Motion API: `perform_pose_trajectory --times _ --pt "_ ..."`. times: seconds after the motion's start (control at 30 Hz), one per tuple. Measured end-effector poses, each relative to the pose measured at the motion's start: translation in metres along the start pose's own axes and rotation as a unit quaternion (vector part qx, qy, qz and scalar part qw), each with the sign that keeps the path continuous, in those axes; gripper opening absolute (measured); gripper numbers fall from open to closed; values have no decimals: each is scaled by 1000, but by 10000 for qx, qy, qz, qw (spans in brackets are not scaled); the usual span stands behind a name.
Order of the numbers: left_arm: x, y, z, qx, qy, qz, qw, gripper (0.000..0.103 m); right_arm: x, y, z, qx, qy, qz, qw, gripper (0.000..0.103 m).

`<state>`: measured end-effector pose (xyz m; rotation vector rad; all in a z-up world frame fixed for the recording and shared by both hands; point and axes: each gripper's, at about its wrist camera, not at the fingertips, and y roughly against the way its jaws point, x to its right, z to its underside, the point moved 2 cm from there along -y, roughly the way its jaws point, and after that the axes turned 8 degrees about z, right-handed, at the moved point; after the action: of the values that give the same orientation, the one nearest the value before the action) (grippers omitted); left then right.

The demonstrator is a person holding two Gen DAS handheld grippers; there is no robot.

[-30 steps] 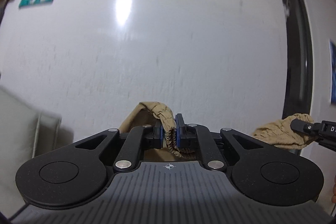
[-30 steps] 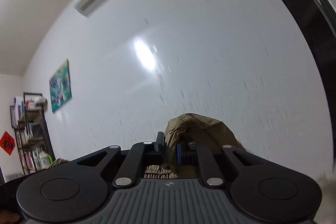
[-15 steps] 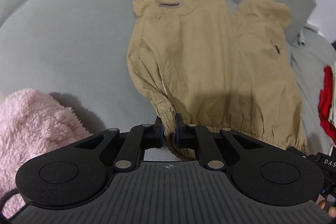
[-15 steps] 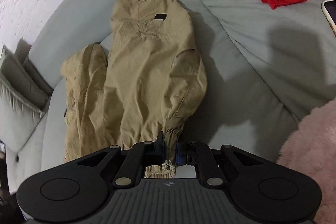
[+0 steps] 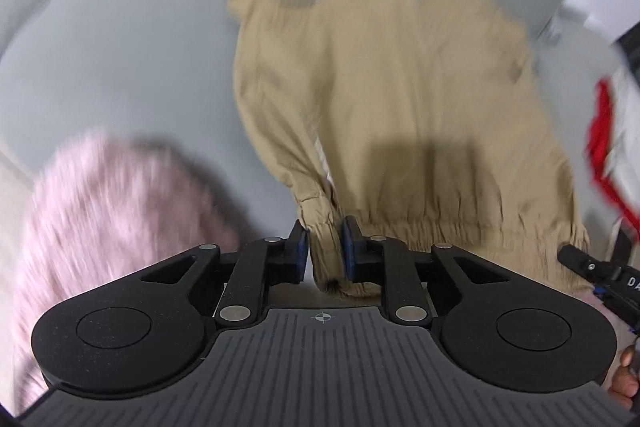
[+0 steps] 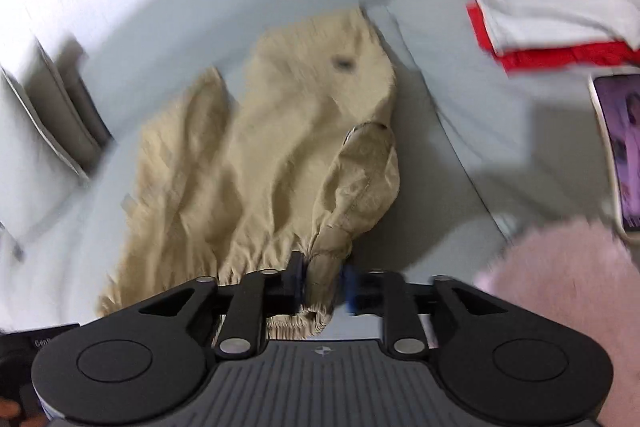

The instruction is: Fold clothes

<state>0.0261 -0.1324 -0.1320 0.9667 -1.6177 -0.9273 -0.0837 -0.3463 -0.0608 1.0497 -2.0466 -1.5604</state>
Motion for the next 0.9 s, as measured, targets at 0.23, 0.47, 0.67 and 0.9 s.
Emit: perform_pose_trajectory --times 0.23,0.47,0.67,0.9 --pt "-2 26 12 445 -306 108 9985 35 -2 15 19 174 526 -20 9985 55" --pt "0 38 15 890 -657 126 9938 44 0 0 16 400 787 -479 9949 65" --pt "-15 35 22 1157 -676 -155 9909 48 7 -4 -14 888 1055 -695 9880 67" --pt "-40 11 4 945 -209 17 9953 53 48 -33 -44 1059 271 -787 9909 63"
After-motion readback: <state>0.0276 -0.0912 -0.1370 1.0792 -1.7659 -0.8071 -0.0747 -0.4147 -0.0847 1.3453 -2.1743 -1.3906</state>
